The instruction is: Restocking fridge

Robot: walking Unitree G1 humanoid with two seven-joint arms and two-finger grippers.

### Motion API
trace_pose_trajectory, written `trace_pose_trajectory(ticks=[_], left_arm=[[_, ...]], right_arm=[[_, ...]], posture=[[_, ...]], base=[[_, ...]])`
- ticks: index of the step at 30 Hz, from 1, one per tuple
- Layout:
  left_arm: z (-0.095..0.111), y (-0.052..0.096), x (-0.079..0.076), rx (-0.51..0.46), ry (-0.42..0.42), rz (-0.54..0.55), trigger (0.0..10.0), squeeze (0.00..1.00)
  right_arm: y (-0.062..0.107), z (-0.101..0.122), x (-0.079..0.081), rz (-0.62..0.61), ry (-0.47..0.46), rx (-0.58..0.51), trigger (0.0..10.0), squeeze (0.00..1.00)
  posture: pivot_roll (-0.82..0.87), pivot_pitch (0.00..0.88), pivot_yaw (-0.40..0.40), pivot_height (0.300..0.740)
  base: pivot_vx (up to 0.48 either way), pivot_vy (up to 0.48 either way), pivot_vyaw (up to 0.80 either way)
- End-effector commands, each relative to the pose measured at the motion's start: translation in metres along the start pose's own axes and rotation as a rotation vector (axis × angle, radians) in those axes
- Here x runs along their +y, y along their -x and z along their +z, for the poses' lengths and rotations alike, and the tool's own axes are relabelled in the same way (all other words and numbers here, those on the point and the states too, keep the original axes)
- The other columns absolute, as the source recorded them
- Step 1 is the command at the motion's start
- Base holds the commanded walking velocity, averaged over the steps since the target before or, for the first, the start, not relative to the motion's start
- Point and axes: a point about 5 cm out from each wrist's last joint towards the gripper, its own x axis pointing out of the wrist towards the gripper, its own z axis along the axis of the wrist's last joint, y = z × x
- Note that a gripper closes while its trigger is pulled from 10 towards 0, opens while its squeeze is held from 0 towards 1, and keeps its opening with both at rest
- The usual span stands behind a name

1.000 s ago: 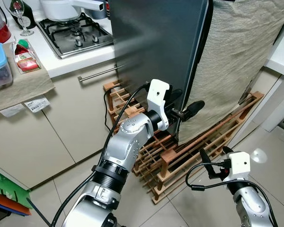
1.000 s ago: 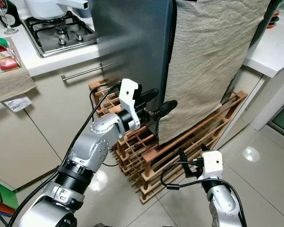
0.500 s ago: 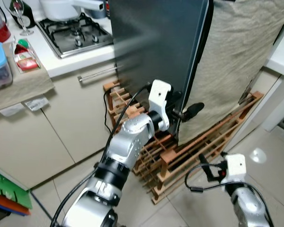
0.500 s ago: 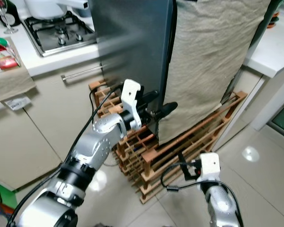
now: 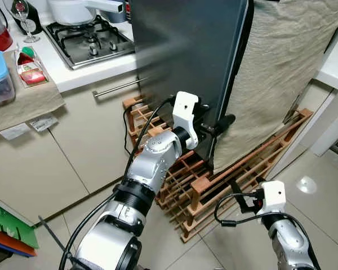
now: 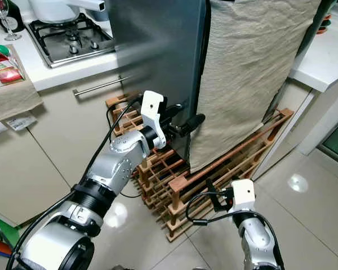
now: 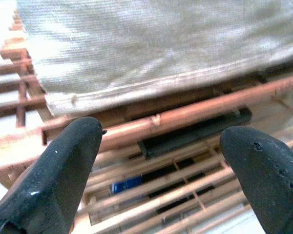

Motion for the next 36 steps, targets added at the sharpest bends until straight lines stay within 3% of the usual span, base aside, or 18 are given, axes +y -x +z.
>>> trace_pose_trajectory(ticks=[1,5,8,9,11,12,13,14,15,16,17,18,19,22,24,26,30,36], left_arm=[[0.018,-0.034,-0.057,-0.089,0.076,-0.176,10.0,0.0],[0.02,-0.034,-0.069,-0.094,0.069,-0.259,10.0,0.0],[0.02,-0.03,-0.062,-0.091,0.017,-0.238,10.0,0.0],[0.021,-0.025,-0.053,-0.089,-0.007,-0.209,10.0,0.0],[0.022,-0.011,-0.036,-0.09,-0.062,-0.161,10.0,0.0],[0.023,0.009,-0.019,-0.09,-0.102,-0.111,10.0,0.0],[0.023,0.009,-0.019,-0.09,-0.102,-0.111,10.0,0.0],[0.024,0.02,-0.011,-0.086,-0.122,-0.085,10.0,0.0],[0.026,0.044,0.002,-0.075,-0.145,-0.034,10.0,0.0],[0.026,0.044,0.002,-0.075,-0.145,-0.034,10.0,0.0],[0.027,0.068,0.01,-0.061,-0.176,0.014,10.0,0.0],[0.028,0.077,0.012,-0.054,-0.186,0.034,10.0,0.0],[0.028,0.077,0.012,-0.054,-0.186,0.034,10.0,0.0],[0.024,0.101,0.012,-0.033,-0.234,0.099,10.0,0.0],[0.022,0.116,0.012,-0.029,-0.273,0.17,10.0,0.0],[0.017,0.131,0.018,-0.031,-0.31,0.334,10.0,0.0],[0.008,0.129,0.021,0.007,-0.328,0.374,10.0,0.0],[0.013,0.105,0.017,-0.025,-0.298,0.333,10.0,0.0]], right_arm=[[-0.003,0.015,-0.002,0.007,0.022,-0.085,10.0,0.0],[-0.003,0.021,0.0,0.014,0.032,-0.117,10.0,0.0],[-0.003,0.031,0.003,0.014,0.042,-0.162,10.0,0.0],[-0.002,0.043,0.007,0.019,0.049,-0.201,10.0,0.0],[0.003,0.065,0.015,0.021,0.059,-0.265,10.0,0.0],[0.012,0.083,0.02,-0.004,0.066,-0.313,10.0,0.0],[0.012,0.083,0.02,-0.004,0.066,-0.313,10.0,0.0],[0.018,0.09,0.022,-0.017,0.075,-0.33,10.0,0.0],[0.032,0.1,0.026,-0.055,0.094,-0.363,10.0,0.0],[0.032,0.1,0.026,-0.055,0.094,-0.363,10.0,0.0],[0.045,0.109,0.03,-0.091,0.11,-0.39,10.0,0.0],[0.05,0.113,0.032,-0.108,0.119,-0.402,10.0,0.0],[0.05,0.113,0.032,-0.108,0.119,-0.402,10.0,0.0],[0.061,0.122,0.031,-0.204,0.102,-0.412,10.0,0.0],[0.069,0.132,0.03,-0.271,0.102,-0.419,10.0,0.0],[0.074,0.145,0.034,-0.311,0.08,-0.408,10.0,0.0],[0.073,0.145,0.036,-0.301,0.073,-0.386,10.0,0.0],[0.076,0.152,0.031,-0.308,0.086,-0.37,10.0,0.0]], posture=[[-0.19,0.0,0.042,0.74],[-0.19,0.0,0.041,0.74],[-0.2,0.0,0.044,0.74],[-0.2,0.0,0.047,0.74],[-0.19,0.0,0.046,0.74],[-0.18,0.0,0.041,0.74],[-0.18,0.0,0.041,0.74],[-0.18,0.0,0.038,0.74],[-0.15,0.001,0.033,0.74],[-0.15,0.001,0.033,0.74],[-0.14,0.006,0.03,0.74],[-0.14,0.006,0.03,0.74],[-0.14,0.006,0.03,0.74],[-0.12,0.009,0.032,0.74],[-0.12,0.007,0.034,0.74],[-0.12,0.005,0.031,0.74],[-0.11,0.0,0.021,0.74],[-0.13,0.0,0.019,0.74]], base=[[0.0,0.0,0.0],[0.0,0.0,0.0],[0.0,0.0,0.0],[0.0,0.0,0.0],[0.0,0.0,0.0],[0.0,0.0,0.0],[0.0,0.0,0.0],[0.0,0.0,0.0],[0.0,0.0,0.0],[0.0,0.0,0.0],[0.0,0.0,0.0],[0.0,0.0,0.0],[0.0,0.0,0.0],[0.0,0.0,0.0],[0.0,0.0,0.0],[0.0,0.0,0.0],[0.0,0.0,0.0],[0.0,0.0,0.0]])
